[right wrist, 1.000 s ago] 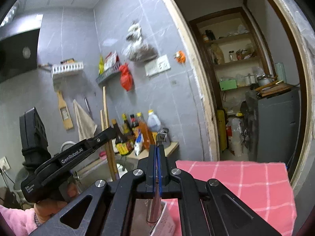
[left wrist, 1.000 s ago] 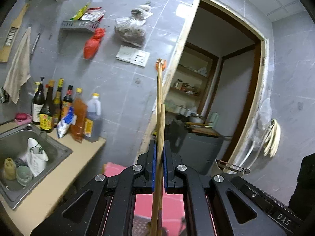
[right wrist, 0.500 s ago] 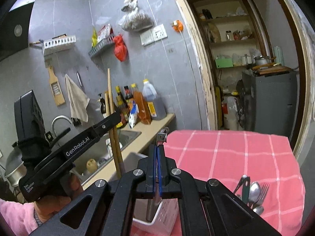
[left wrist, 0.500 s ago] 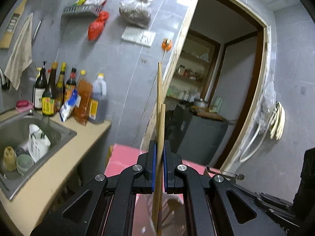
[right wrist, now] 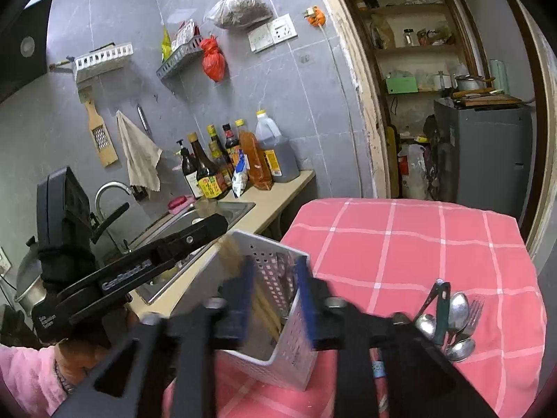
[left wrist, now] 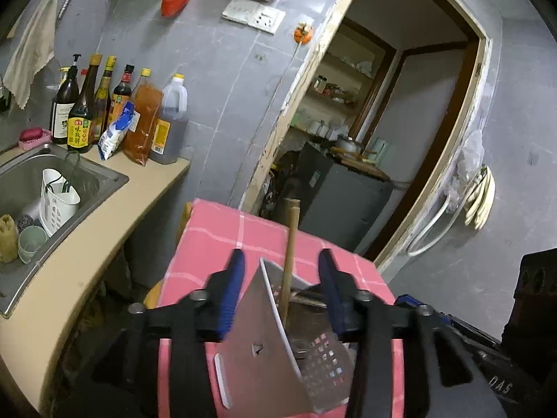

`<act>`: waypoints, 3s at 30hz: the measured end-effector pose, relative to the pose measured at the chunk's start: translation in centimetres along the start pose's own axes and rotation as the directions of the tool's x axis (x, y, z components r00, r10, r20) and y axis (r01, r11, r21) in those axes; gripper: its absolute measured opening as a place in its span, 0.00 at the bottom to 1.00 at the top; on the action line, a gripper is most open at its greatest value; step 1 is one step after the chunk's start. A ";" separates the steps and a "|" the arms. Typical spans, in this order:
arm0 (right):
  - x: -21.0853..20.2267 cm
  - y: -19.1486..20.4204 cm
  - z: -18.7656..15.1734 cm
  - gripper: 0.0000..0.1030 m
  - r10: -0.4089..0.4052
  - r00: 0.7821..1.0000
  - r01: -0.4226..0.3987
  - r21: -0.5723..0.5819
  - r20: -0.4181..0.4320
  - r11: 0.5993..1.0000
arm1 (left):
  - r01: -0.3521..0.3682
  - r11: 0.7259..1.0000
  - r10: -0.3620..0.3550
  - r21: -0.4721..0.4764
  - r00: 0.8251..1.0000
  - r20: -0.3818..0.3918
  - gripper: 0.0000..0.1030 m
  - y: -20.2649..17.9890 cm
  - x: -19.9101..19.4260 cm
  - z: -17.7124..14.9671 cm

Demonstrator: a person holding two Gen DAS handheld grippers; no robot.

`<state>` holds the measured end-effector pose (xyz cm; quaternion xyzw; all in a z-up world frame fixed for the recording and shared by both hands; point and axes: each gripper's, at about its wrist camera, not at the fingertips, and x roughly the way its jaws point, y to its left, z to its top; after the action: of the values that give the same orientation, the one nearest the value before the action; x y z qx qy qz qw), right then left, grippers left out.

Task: Organize utensils
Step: 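Move both open tools back over the remaining utensils, then close the left tool on a metal spoon while the right tool grasps a fork, then carry the spoon and fork to the white holder and open both tools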

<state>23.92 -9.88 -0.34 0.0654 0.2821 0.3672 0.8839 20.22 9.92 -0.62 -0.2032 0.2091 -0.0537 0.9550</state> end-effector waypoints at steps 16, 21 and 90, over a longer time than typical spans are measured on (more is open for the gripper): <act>-9.5 -12.1 -0.7 0.83 -0.275 0.961 0.270 0.145 0.016 0.952 | 0.119 0.980 -0.119 0.158 0.993 -0.013 0.58 -11.4 -0.8 -1.3; -10.0 -17.4 -2.4 0.83 -0.257 0.961 0.275 0.225 -0.105 0.935 | 0.149 0.978 -0.127 0.146 0.980 -0.153 0.58 -14.7 3.3 -4.0; -7.4 -15.9 3.2 0.03 -0.302 0.953 0.300 0.050 0.033 0.953 | 0.122 0.992 -0.123 -0.020 0.955 -0.269 0.00 -11.3 9.3 2.4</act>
<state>31.14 -26.16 0.53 0.0486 0.2788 0.2205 0.9334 29.45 -1.26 2.53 -0.2082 0.3244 -0.1395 0.9121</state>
